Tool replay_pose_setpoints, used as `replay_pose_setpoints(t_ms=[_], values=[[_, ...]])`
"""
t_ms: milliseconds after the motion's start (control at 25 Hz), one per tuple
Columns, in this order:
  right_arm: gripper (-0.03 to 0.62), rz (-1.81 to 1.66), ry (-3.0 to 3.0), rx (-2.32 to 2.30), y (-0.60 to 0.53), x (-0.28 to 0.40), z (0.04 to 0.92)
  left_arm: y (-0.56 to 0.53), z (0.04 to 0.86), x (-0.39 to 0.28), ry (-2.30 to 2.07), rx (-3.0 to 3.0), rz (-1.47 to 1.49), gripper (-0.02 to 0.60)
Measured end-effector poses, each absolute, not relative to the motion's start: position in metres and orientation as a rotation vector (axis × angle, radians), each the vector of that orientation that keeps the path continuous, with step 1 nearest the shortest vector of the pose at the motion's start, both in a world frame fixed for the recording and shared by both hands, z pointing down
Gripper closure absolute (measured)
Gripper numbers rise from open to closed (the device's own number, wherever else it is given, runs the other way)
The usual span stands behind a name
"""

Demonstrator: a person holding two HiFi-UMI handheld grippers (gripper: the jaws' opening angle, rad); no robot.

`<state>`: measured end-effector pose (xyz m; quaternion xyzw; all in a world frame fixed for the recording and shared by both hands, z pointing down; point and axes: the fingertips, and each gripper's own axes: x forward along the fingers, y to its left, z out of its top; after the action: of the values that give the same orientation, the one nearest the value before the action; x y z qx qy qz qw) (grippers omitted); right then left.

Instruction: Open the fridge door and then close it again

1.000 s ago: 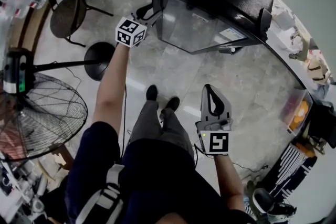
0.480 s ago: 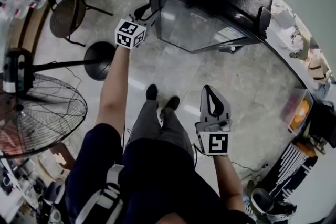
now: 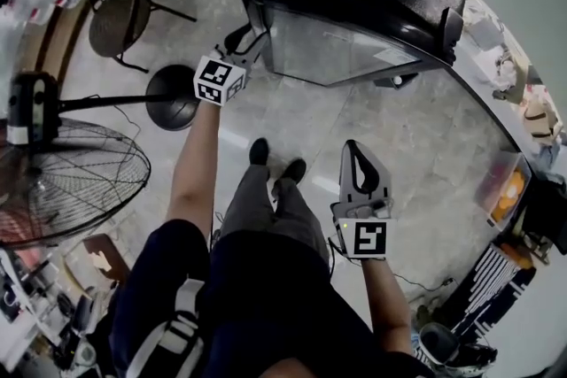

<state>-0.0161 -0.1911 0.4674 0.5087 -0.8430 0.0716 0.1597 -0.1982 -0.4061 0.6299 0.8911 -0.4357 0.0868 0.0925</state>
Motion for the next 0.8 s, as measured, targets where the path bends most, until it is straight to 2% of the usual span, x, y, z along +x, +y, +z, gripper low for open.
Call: replay_pose_setpoints(t_ms=[800], values=[[0.576, 0.197, -2.470, 1.464, -0.134, 0.003, 0.443, -0.303, 0.625, -0.192, -1.532, 2.503, 0.288, 0.434]])
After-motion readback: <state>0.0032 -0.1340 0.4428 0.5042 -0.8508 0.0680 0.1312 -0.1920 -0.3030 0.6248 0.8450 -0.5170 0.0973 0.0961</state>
